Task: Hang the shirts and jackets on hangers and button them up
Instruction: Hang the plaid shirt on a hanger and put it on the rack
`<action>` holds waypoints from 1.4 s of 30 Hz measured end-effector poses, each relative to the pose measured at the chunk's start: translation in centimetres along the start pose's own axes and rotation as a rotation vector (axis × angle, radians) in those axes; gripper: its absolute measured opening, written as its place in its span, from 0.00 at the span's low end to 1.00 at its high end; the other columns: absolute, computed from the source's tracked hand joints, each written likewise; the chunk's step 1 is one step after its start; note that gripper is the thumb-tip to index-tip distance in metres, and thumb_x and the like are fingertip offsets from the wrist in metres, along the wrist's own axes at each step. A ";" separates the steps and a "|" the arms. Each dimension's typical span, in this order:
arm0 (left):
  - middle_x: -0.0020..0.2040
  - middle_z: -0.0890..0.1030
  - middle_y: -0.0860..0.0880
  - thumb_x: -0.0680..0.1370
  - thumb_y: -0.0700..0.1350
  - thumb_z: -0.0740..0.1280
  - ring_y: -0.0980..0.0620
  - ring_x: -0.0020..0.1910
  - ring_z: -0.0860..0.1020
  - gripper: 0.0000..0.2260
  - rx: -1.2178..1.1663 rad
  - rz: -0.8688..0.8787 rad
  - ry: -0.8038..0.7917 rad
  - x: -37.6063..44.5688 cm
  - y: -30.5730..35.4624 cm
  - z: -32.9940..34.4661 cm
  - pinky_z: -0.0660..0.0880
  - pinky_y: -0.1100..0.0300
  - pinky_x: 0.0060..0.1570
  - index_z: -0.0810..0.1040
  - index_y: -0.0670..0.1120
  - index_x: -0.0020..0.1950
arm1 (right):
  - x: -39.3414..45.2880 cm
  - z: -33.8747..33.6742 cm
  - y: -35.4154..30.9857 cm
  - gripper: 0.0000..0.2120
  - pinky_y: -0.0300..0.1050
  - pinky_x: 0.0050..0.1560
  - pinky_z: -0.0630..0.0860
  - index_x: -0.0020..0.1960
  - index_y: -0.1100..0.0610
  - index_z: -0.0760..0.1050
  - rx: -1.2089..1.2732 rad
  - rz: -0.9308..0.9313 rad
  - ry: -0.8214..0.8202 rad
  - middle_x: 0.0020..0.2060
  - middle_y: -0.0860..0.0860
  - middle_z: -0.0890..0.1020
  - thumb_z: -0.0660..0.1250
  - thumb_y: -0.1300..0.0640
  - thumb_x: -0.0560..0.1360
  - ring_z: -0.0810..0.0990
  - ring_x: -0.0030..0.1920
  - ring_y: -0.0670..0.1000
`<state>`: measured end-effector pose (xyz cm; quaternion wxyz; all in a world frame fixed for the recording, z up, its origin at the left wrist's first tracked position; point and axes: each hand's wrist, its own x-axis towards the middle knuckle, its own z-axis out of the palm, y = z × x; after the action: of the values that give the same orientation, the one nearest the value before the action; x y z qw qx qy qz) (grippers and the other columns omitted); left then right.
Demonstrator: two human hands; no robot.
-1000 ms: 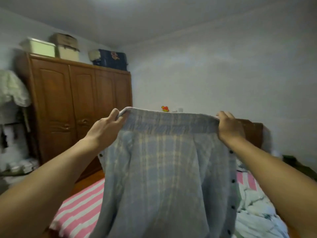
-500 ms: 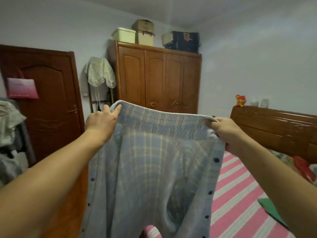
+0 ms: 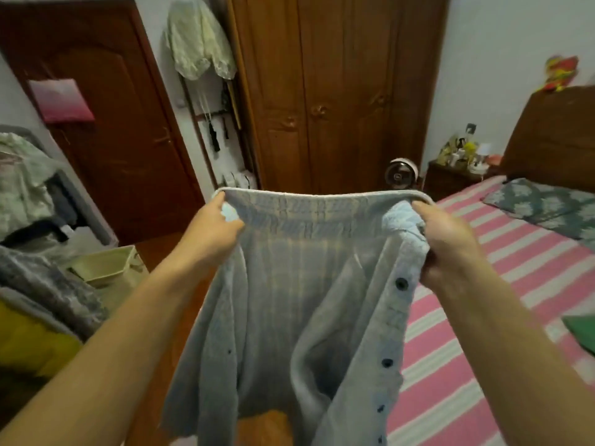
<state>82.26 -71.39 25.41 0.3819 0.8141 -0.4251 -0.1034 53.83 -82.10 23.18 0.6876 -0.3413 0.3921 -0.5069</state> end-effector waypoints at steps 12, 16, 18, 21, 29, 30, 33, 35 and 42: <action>0.78 0.66 0.47 0.78 0.30 0.60 0.43 0.63 0.79 0.34 -0.306 0.078 -0.210 2.9 5.0 15.5 0.83 0.55 0.43 0.60 0.51 0.82 | -1.6 -9.7 -0.2 0.13 0.42 0.29 0.74 0.39 0.56 0.72 0.046 -0.176 0.420 0.26 0.49 0.73 0.60 0.65 0.81 0.74 0.25 0.48; 0.80 0.63 0.51 0.79 0.32 0.64 0.52 0.75 0.68 0.33 -0.594 0.320 -0.247 5.0 13.1 19.9 0.73 0.50 0.70 0.58 0.49 0.82 | 2.1 -8.5 -4.5 0.12 0.50 0.29 0.82 0.44 0.57 0.71 -0.016 -0.400 0.430 0.26 0.52 0.75 0.55 0.63 0.84 0.80 0.25 0.51; 0.82 0.59 0.52 0.80 0.34 0.65 0.57 0.75 0.64 0.36 -0.697 0.451 -0.446 5.3 17.1 24.3 0.74 0.55 0.69 0.53 0.53 0.83 | 7.8 -9.2 -5.0 0.09 0.54 0.34 0.83 0.50 0.58 0.73 -0.107 -0.466 0.560 0.36 0.57 0.81 0.55 0.61 0.83 0.85 0.35 0.59; 0.82 0.54 0.54 0.80 0.43 0.71 0.50 0.77 0.65 0.43 -0.683 0.412 -1.107 6.7 17.8 34.1 0.73 0.43 0.68 0.43 0.65 0.81 | 17.2 -16.3 -1.8 0.11 0.56 0.48 0.82 0.58 0.50 0.75 -0.375 -0.359 0.684 0.54 0.54 0.80 0.57 0.58 0.81 0.82 0.55 0.61; 0.68 0.76 0.39 0.82 0.45 0.65 0.41 0.55 0.79 0.22 0.394 0.031 -1.354 12.2 -10.0 52.9 0.76 0.53 0.52 0.69 0.43 0.76 | 11.8 -31.8 23.6 0.21 0.36 0.45 0.68 0.75 0.56 0.68 -0.693 0.762 0.740 0.62 0.53 0.76 0.61 0.61 0.83 0.75 0.52 0.48; 0.63 0.78 0.38 0.82 0.46 0.65 0.41 0.51 0.79 0.19 0.460 -0.019 -1.386 12.3 -13.0 54.1 0.74 0.55 0.46 0.72 0.41 0.72 | 11.0 -32.0 26.4 0.21 0.35 0.42 0.67 0.75 0.58 0.69 -0.709 0.842 0.745 0.55 0.50 0.76 0.62 0.60 0.82 0.73 0.46 0.45; 0.51 0.77 0.40 0.82 0.48 0.64 0.44 0.42 0.75 0.14 0.572 -0.041 -1.474 11.5 -18.1 57.1 0.70 0.56 0.43 0.76 0.38 0.57 | 10.6 -30.8 32.2 0.21 0.39 0.45 0.71 0.74 0.60 0.70 -0.681 0.985 0.720 0.58 0.54 0.77 0.63 0.60 0.82 0.75 0.47 0.50; 0.53 0.77 0.40 0.82 0.51 0.64 0.43 0.45 0.77 0.15 0.627 -0.064 -1.497 10.1 -19.5 58.8 0.72 0.55 0.44 0.74 0.39 0.58 | 11.1 -29.6 34.5 0.22 0.43 0.52 0.73 0.75 0.59 0.69 -0.688 0.989 0.699 0.66 0.57 0.76 0.63 0.58 0.82 0.78 0.54 0.54; 0.65 0.78 0.37 0.81 0.53 0.67 0.37 0.62 0.79 0.24 0.732 -0.176 -1.542 3.9 -22.6 60.8 0.77 0.49 0.59 0.73 0.36 0.68 | 11.1 -31.0 38.9 0.26 0.49 0.68 0.69 0.78 0.56 0.63 -0.819 1.009 0.666 0.74 0.56 0.69 0.62 0.56 0.81 0.71 0.71 0.59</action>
<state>68.56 -99.03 -31.77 -0.3099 0.6184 -0.5077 -0.5136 45.08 -85.23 -26.94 0.4990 -0.1768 0.8482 -0.0181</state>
